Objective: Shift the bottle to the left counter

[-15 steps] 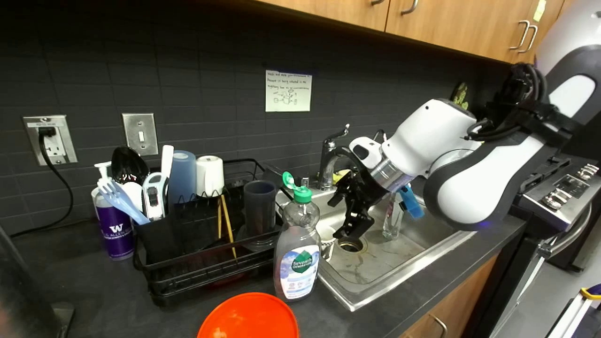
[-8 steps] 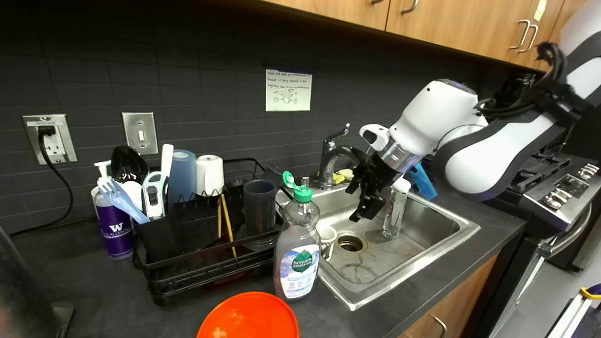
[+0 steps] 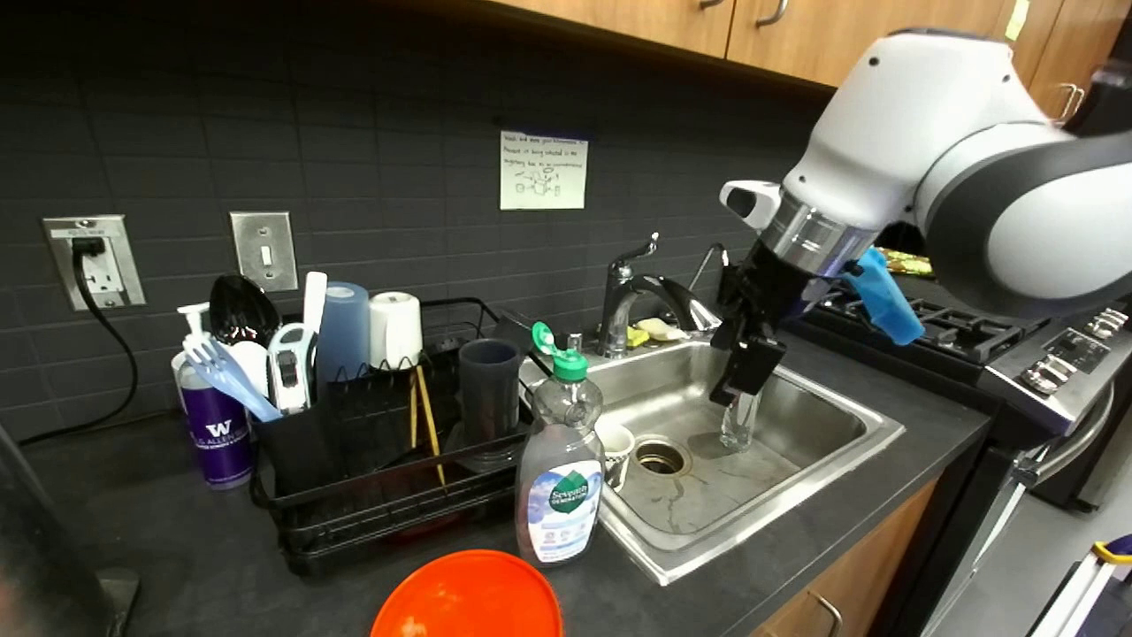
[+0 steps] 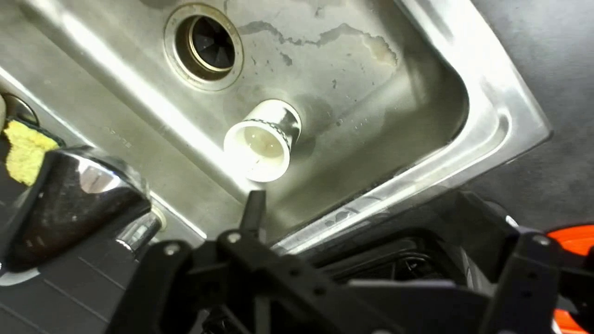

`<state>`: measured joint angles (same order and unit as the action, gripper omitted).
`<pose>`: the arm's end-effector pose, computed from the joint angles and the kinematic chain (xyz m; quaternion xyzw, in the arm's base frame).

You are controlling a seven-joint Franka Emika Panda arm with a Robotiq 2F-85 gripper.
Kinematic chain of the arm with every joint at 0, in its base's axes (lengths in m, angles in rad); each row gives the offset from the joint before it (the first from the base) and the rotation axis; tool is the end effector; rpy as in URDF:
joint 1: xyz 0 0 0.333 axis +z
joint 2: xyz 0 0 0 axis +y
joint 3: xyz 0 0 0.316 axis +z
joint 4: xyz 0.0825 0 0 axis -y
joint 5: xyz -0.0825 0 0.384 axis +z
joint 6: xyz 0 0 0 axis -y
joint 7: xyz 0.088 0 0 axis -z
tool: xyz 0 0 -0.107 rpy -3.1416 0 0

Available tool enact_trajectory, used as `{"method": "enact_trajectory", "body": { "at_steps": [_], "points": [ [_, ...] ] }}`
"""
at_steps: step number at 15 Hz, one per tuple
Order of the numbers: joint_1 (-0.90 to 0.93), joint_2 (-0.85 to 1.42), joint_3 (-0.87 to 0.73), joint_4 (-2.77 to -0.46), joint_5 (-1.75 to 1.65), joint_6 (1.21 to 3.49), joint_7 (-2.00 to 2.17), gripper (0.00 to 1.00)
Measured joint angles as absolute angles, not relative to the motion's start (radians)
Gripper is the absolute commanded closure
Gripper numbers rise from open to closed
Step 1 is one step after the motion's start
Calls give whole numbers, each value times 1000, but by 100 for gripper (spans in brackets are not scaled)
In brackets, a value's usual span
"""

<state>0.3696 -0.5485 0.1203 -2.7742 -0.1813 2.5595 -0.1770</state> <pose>0.3340 0.1786 0.4032 0.9059 0.3804 0.1735 0.0675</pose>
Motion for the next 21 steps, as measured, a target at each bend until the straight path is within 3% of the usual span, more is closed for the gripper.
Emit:
{"method": "enact_trajectory", "body": {
  "at_steps": [6,21],
  "points": [
    [331,-699,196,-2772,-155,2338,-31,0],
    [173,-787,149,-2719,-104,2010,56,0]
  ]
}}
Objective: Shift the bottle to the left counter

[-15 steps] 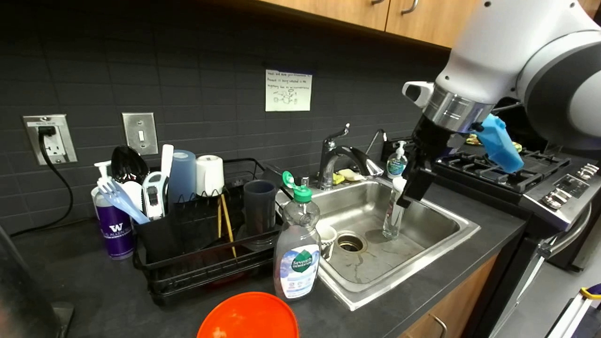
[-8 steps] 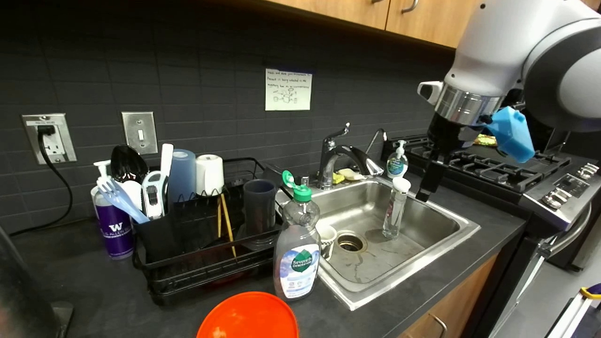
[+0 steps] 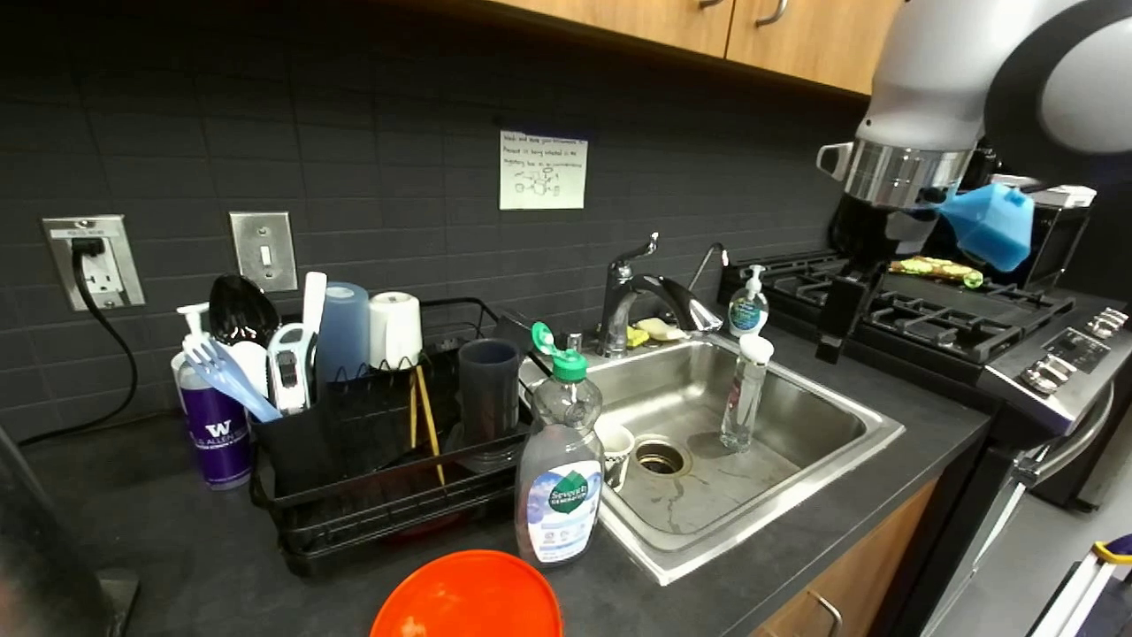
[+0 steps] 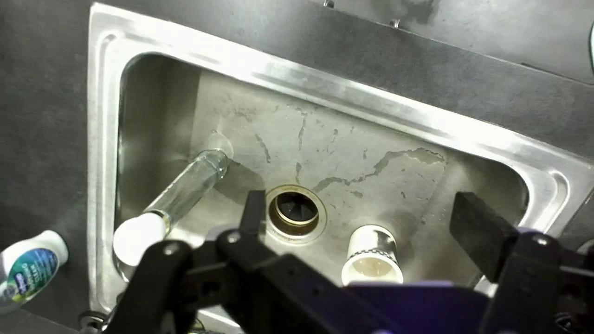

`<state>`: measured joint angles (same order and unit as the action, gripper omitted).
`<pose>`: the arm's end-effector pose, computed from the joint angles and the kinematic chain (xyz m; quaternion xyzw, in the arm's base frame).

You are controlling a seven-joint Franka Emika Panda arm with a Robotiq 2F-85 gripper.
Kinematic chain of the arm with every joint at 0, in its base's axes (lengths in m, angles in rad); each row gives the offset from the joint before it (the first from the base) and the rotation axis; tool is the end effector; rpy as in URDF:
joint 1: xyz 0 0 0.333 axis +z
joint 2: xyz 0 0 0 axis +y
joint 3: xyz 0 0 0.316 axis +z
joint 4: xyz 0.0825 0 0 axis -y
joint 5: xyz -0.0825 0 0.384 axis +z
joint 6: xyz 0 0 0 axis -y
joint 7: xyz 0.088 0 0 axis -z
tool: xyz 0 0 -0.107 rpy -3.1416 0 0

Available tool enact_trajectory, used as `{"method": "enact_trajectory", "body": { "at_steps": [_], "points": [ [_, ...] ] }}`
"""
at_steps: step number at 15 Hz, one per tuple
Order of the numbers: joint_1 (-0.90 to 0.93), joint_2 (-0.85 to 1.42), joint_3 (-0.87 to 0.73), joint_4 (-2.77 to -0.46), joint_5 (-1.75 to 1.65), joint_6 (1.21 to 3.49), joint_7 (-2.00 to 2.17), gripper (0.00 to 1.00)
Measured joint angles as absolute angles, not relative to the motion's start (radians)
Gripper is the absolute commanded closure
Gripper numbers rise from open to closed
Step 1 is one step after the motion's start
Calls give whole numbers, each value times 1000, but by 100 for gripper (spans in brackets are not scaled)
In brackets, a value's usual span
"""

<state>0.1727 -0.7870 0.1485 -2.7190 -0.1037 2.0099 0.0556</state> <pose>0.3056 0.0941 0.4547 0.9855 0.1323 0.0511 0.0928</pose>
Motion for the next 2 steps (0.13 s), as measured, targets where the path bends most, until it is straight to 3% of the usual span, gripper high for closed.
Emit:
{"method": "enact_trajectory", "body": {
  "at_steps": [2],
  "points": [
    [158,-796,135,-2702,-77,1960,66,0]
  ]
}}
